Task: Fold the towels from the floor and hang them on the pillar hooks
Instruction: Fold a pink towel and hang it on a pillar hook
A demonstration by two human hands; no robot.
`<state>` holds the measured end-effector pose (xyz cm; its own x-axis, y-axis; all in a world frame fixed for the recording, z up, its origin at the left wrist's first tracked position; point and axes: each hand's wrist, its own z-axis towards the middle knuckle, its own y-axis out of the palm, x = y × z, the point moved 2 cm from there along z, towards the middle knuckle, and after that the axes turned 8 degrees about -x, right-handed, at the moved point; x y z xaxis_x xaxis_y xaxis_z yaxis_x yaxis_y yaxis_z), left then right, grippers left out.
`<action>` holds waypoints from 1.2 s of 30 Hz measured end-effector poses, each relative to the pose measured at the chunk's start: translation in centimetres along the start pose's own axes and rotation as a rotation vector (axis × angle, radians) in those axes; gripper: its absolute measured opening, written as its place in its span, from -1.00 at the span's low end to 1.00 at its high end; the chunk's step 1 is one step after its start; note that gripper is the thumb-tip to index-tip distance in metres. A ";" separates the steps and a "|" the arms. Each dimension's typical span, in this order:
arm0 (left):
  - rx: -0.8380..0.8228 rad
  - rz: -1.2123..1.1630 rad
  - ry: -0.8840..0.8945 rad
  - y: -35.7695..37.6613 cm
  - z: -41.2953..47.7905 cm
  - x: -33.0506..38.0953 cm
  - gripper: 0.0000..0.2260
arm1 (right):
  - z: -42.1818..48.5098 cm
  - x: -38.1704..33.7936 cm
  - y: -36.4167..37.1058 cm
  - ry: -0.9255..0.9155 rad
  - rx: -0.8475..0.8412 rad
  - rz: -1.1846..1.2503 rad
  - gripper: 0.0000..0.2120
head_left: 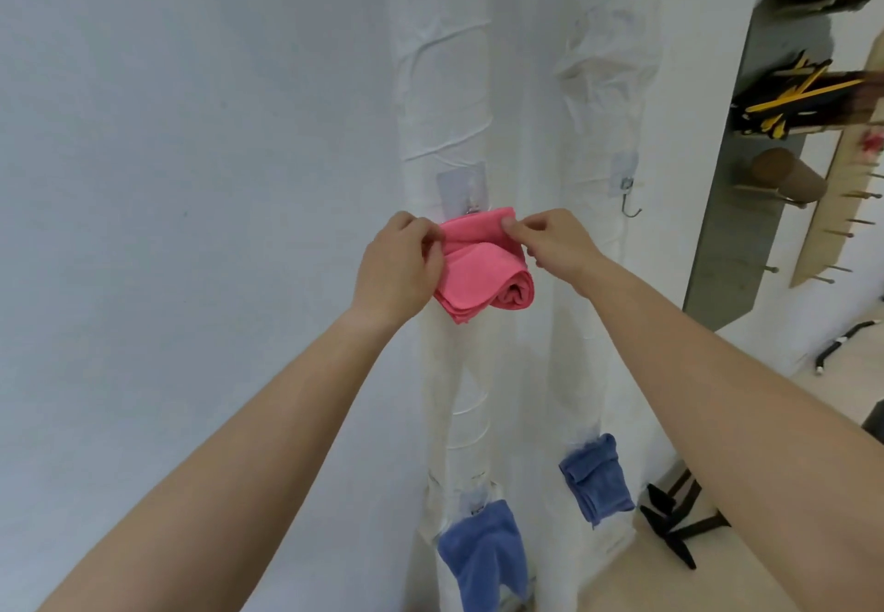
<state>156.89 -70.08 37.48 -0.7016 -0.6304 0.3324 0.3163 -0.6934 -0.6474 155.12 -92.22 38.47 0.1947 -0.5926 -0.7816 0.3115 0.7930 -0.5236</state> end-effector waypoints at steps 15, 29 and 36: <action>-0.141 0.119 -0.024 2.0 -1.3 1.4 -0.56 | -2.7 1.7 1.5 -0.117 -0.216 0.265 -0.70; -0.114 0.163 0.044 2.8 -0.7 1.6 -0.63 | -1.8 2.3 2.7 -0.209 -0.109 -0.054 -0.63; -0.156 0.094 0.042 2.2 -0.6 1.4 -0.66 | -2.0 1.5 1.6 -0.157 -0.235 -0.018 -0.72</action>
<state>156.28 -72.28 36.11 -0.7006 -0.6727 0.2382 0.2818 -0.5675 -0.7737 154.02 -91.54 35.80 0.3387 -0.6070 -0.7188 0.0952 0.7822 -0.6157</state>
